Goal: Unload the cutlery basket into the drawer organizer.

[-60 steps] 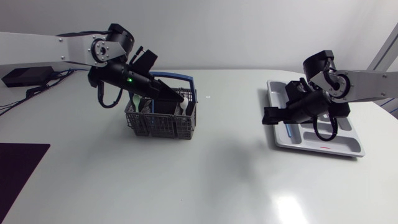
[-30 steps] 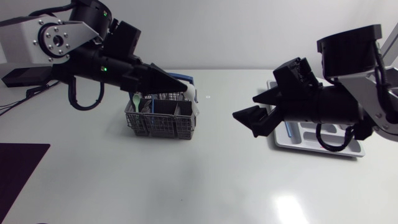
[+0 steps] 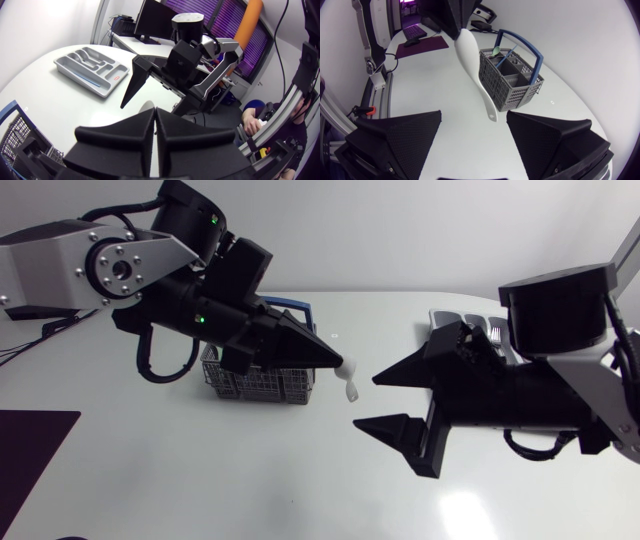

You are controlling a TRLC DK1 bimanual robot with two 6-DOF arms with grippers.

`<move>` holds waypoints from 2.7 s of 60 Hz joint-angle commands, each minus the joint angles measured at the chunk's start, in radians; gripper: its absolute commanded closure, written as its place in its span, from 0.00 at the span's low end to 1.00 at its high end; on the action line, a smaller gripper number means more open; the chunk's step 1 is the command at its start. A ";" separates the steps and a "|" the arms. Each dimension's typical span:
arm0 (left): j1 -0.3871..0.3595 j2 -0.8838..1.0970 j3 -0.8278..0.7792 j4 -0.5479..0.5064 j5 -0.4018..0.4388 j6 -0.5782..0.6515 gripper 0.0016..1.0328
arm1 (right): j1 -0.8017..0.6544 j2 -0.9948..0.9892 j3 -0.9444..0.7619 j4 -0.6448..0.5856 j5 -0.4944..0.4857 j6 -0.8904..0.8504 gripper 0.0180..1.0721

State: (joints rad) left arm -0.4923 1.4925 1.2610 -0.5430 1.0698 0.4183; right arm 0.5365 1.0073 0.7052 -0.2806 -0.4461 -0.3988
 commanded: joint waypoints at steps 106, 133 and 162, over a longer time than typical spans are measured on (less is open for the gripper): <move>0.104 -0.118 -0.118 0.296 -0.680 -0.153 0.25 | -0.303 -0.062 -0.151 0.015 0.245 -0.321 0.91; 0.113 -0.029 -0.147 0.345 -0.873 -0.182 0.25 | -0.779 0.166 -0.144 0.199 0.287 -0.678 0.90; 0.144 0.009 -0.141 0.345 -0.892 -0.185 0.25 | -0.998 0.525 -0.084 0.478 0.371 -0.867 0.90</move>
State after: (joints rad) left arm -0.3607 1.4769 1.1206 -0.2073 0.1871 0.2569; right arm -0.4503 1.4799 0.6060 0.1581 -0.0971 -1.2163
